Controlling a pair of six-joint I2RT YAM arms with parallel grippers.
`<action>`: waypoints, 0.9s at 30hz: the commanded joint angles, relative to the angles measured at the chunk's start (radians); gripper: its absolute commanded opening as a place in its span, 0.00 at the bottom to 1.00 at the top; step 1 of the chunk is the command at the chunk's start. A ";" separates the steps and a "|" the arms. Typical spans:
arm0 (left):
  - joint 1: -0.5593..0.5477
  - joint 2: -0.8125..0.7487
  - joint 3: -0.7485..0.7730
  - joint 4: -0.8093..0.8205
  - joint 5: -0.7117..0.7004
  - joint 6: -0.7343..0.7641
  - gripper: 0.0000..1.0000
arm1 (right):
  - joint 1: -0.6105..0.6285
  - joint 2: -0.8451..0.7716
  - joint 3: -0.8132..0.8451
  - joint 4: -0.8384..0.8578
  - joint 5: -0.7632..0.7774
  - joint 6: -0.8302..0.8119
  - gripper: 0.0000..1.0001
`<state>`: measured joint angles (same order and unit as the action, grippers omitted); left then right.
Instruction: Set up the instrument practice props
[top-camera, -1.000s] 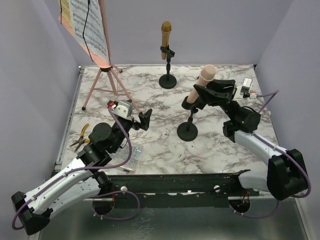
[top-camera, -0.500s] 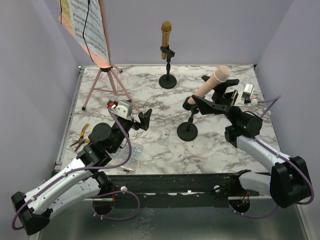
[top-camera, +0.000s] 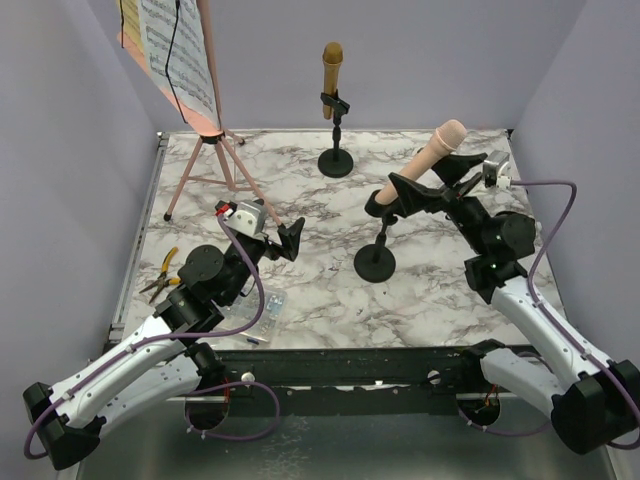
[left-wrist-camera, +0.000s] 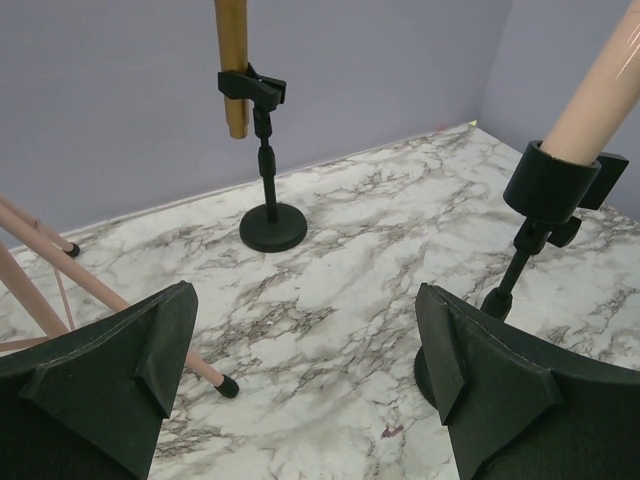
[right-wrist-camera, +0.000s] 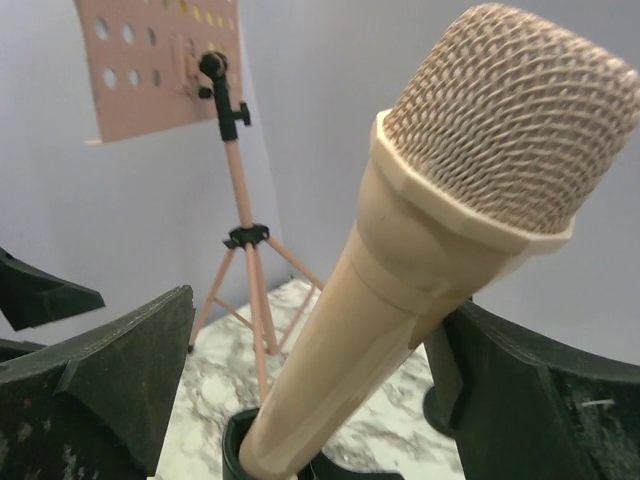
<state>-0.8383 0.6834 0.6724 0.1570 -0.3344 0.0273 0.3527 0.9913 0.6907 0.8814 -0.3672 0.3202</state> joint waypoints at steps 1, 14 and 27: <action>-0.001 -0.003 0.002 0.010 0.003 0.006 0.99 | 0.006 -0.065 0.045 -0.317 0.094 -0.132 1.00; -0.001 0.015 0.003 0.009 0.011 -0.006 0.99 | 0.006 -0.128 0.107 -0.581 0.043 -0.292 1.00; -0.001 0.028 0.005 0.003 0.014 -0.015 0.99 | 0.006 -0.160 0.078 -0.621 0.063 -0.311 1.00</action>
<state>-0.8383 0.7090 0.6724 0.1558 -0.3336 0.0246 0.3538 0.8631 0.7879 0.2890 -0.3103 0.0475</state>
